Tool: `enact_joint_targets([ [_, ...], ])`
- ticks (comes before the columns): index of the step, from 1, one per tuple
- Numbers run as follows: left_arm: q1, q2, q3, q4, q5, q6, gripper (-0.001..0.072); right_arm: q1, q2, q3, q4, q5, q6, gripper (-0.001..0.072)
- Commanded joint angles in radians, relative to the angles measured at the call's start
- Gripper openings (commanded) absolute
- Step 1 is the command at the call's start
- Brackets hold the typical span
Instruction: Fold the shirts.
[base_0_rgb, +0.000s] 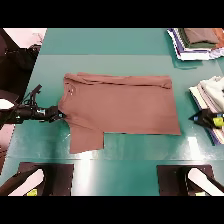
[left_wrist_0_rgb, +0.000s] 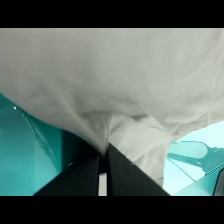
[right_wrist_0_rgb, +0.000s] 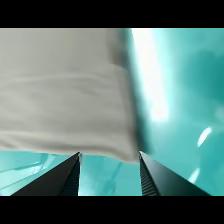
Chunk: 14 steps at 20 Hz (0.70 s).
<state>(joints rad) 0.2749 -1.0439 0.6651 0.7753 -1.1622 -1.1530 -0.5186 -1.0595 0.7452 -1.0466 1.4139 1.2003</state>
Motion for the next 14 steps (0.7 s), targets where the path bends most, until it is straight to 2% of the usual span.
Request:
enact_joint_targets([
  [1, 0.001, 0.001, 0.033, -0.001, -0.006, 0.002, 0.0026, -0.115, 0.005, -0.161, -0.034, -0.069, -0.058, 0.0411],
  [5, 0.001, 0.001, 0.033, -0.001, -0.009, 0.002, 0.0027, -0.080, 0.005, -0.230, 0.005, -0.139, -0.081, 0.0411],
  [12, 0.001, 0.001, 0.033, -0.001, -0.009, 0.002, 0.0027, 0.087, -0.048, -0.234, 0.035, -0.157, -0.072, 0.0408],
  [14, 0.001, 0.001, 0.033, -0.001, -0.024, 0.002, 0.0027, 0.129, -0.095, -0.234, 0.064, -0.157, -0.072, 0.0373],
])
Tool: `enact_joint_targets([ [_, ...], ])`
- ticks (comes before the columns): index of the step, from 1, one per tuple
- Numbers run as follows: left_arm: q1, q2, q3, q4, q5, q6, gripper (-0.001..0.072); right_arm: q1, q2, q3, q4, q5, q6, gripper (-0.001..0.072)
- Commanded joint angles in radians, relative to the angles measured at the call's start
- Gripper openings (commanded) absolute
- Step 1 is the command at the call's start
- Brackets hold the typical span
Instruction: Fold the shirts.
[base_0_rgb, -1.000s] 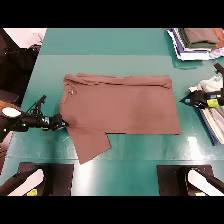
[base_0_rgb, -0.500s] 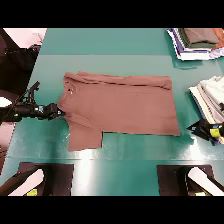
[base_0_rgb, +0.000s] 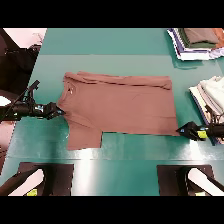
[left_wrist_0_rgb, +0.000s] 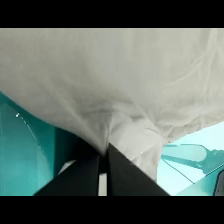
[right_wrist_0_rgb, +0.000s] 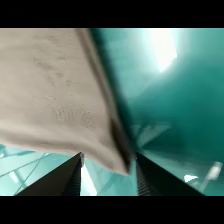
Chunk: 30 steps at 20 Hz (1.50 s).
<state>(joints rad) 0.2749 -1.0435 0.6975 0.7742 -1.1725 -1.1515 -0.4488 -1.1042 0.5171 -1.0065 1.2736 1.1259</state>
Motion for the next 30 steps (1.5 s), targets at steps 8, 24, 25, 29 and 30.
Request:
enact_joint_targets([
  [8, 0.001, 0.002, 0.037, 0.003, -0.045, -0.005, 0.0025, 0.082, 0.065, 0.018, 0.013, 0.009, 0.003, 0.0017],
  [24, 0.001, 0.151, 1.462, 0.000, -0.016, -0.146, 0.0026, 0.154, 0.279, 1.238, 0.166, -0.085, 0.089, 0.0018],
  [25, 0.001, 0.164, 1.500, 0.000, 0.002, -0.165, 0.0026, 0.154, 0.279, 1.289, 0.166, -0.077, 0.089, 0.0017],
  [29, 0.001, 0.212, 1.600, -0.034, 0.027, -0.212, 0.0026, 0.154, 0.274, 1.444, 0.083, -0.005, 0.130, 0.0017],
  [30, 0.001, 0.212, 1.625, -0.056, 0.012, -0.212, 0.0026, 0.154, 0.263, 1.484, 0.034, 0.033, 0.152, 0.0018],
])
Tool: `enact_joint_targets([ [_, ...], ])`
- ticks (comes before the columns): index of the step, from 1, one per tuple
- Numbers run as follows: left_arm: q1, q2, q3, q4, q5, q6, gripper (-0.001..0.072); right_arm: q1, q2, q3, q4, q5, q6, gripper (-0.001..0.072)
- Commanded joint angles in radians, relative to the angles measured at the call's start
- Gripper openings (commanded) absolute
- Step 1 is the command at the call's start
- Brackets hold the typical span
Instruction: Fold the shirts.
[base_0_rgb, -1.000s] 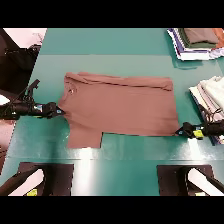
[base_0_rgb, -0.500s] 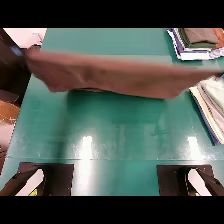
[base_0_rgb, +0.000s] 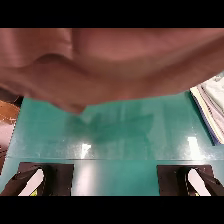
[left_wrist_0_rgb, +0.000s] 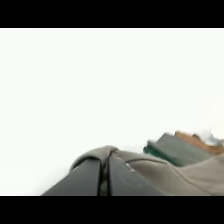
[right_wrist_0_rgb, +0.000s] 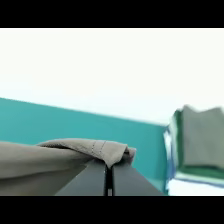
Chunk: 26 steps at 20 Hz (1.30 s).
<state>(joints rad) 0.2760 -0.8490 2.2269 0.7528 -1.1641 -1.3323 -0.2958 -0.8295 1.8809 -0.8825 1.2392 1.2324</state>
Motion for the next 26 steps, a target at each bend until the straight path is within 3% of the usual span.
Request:
enact_joint_targets([
  [1, 0.000, 0.017, 0.108, -0.051, -0.005, -0.030, 0.0026, 0.001, -0.028, 0.164, -0.137, 0.119, 0.064, 0.0018],
  [5, 0.000, 0.017, -0.074, 0.014, -0.045, -0.031, 0.0026, 0.002, -0.131, 0.204, -0.182, 0.265, 0.080, 0.0017],
  [12, 0.000, -0.138, -0.810, 0.018, -0.122, -0.020, 0.0026, 0.141, -0.412, -0.122, -0.195, 0.337, 0.077, 0.0018],
  [14, -0.003, -0.242, -0.926, 0.018, -0.109, 0.029, 0.0027, 0.175, -0.522, -0.193, -0.194, 0.323, 0.077, 0.0017],
  [16, -0.031, -0.377, -0.959, 0.016, -0.051, 0.086, 0.0027, 0.189, -0.630, -0.227, -0.193, 0.280, 0.077, 0.0017],
  [20, -0.100, -0.601, -0.931, -0.067, 0.233, 0.160, 0.0027, 0.188, -0.806, -0.207, -0.189, 0.109, 0.080, 0.0017],
  [26, -0.155, -0.819, -0.687, -0.082, 0.318, 0.212, 0.0027, 0.188, -0.963, -0.012, -0.184, 0.011, 0.088, 0.0017],
])
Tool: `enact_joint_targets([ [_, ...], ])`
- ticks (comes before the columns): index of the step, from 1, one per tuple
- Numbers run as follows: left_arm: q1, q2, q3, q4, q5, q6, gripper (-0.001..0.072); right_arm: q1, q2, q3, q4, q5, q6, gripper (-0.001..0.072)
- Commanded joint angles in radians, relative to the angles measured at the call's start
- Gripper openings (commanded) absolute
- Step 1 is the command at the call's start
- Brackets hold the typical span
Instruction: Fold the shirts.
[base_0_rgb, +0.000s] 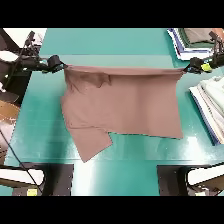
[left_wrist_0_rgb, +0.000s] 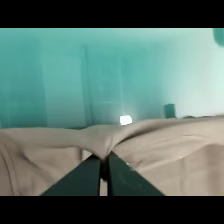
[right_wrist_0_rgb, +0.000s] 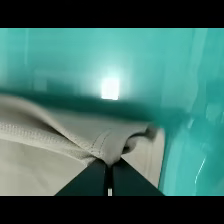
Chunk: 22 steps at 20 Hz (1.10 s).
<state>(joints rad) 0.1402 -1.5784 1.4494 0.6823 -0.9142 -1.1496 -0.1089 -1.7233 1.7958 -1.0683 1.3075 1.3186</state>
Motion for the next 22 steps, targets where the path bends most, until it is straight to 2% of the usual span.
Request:
enact_joint_targets([
  [1, -0.015, -0.089, 0.104, 0.005, 0.079, 0.032, 0.0027, 0.001, -0.080, 0.094, 0.000, -0.058, 0.002, 0.0017],
  [5, 0.010, -0.089, 0.140, 0.082, -0.011, 0.032, 0.0027, 0.005, -0.082, 0.097, -0.041, -0.023, 0.002, 0.0017],
  [10, 0.010, -0.089, 0.064, 0.161, -0.135, 0.070, 0.0026, 0.055, -0.072, 0.050, -0.172, 0.061, 0.033, 0.0016],
  [14, 0.010, -0.089, -0.034, 0.195, -0.153, 0.068, 0.0027, 0.082, -0.050, -0.129, -0.162, 0.047, 0.055, 0.0016],
  [20, 0.010, -0.089, -0.060, 0.257, -0.174, 0.037, 0.0028, 0.124, -0.002, -0.309, -0.162, -0.060, 0.080, 0.0017],
  [21, 0.010, -0.089, -0.060, 0.259, -0.191, 0.015, 0.0046, 0.122, -0.002, -0.315, -0.162, -0.057, 0.096, 0.0019],
  [22, 0.010, -0.089, -0.060, 0.259, -0.208, -0.002, 0.0305, 0.119, -0.002, -0.312, -0.159, -0.043, 0.112, 0.0053],
])
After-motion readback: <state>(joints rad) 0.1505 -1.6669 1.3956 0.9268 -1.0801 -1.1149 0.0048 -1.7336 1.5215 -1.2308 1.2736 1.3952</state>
